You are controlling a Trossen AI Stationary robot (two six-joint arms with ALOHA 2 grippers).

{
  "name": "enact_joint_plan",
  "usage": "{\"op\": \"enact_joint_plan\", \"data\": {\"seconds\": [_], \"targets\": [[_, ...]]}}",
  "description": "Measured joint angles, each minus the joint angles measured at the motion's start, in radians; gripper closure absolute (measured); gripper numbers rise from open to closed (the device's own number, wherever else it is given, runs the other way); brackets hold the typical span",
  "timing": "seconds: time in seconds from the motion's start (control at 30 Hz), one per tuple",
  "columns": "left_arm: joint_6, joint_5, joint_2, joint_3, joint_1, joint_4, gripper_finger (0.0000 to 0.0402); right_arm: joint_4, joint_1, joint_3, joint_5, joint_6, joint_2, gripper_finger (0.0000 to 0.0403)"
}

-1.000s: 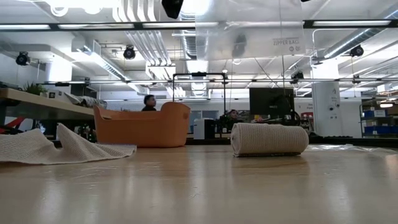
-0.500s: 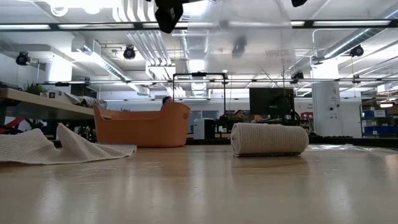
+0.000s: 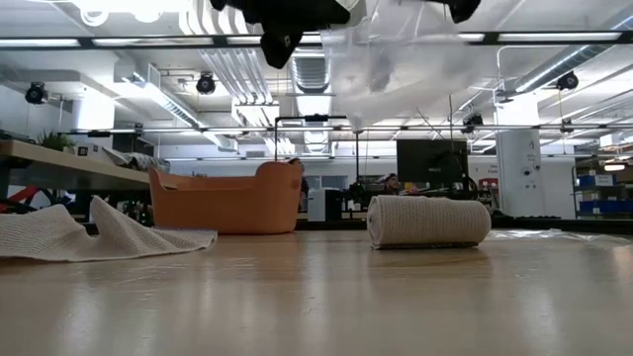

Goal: Roll bandage
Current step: Open the transparent zip bag

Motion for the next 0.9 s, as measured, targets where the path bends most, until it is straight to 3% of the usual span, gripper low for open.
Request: {"op": "enact_joint_plan", "data": {"seconds": [0.2,0.33,0.5,0.6,0.77,0.9], "targets": [[0.019,-0.022,-0.01,0.023,-0.001,-0.087,0.0401,-0.046,-0.001,0.0,0.16,-0.004,-0.019,0.04],[0.073,-0.156,0.005,0.028,0.003,-0.019,0.0401,-0.034,-0.005,0.0,0.092,-0.012,-0.028,0.0401],[0.184,-0.166,0.042,0.028,0.007,0.082,0.0401,-0.022,-0.012,0.0,-0.076,-0.027,-0.021,0.0401],[0.204,-0.166,0.041,0.033,0.006,0.076,0.0401,-0.067,-0.011,0.0,-0.043,-0.026,-0.029,0.0401],[0.247,-0.173,0.021,0.045,-0.011,0.11,0.0401,-0.162,-0.012,0.0,0.149,0.031,-0.058,0.0401],[0.308,-0.186,0.022,0.038,-0.025,0.234,0.0401,-0.128,-0.012,0.0,0.065,0.019,-0.057,0.0401]]}}
